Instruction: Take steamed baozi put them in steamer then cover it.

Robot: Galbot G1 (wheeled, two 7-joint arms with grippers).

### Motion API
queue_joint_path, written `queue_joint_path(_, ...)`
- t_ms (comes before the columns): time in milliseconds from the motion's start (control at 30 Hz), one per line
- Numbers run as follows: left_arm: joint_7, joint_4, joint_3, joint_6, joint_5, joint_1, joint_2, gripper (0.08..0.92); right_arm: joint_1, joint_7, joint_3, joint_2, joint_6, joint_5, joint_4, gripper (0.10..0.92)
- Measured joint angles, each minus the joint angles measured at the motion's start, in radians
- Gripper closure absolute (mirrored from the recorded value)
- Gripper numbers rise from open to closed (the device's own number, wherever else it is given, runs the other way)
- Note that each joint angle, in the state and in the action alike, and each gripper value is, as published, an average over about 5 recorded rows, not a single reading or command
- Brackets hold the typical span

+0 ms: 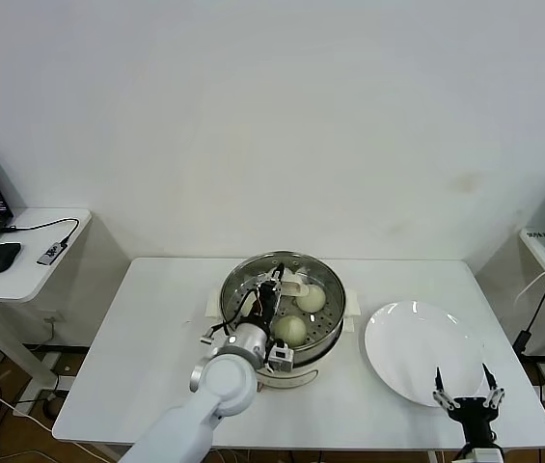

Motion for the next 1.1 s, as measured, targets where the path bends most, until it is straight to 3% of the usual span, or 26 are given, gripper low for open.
queue_joint_path(133,-0.008,-0.005,-0.004,-0.002,-0.006,0.008,0.0,0.794,0.0,0.0,-0.004,0.001,0.0,-0.002,0.0,0.203)
queue_joint_path(467,-0.041,-0.055,-0.031,-0.015,-0.016,0.052,0.013,0.492,0.002,0.0,-0.012,0.0,0.0,-0.004,-0.002,0.203)
queue_joint_path(767,-0.085,-0.189,-0.087,-0.051,-0.072,0.175,0.069,0.222,-0.001,0.0,-0.011,0.0,0.002,-0.005,-0.002,0.203)
queue_joint_path(1100,-0.229,-0.344,-0.285,-0.202,-0.409,0.464,0.109,0.177,-0.021,-0.002,-0.024,-0.012,0.027,0.013,0.008,0.203)
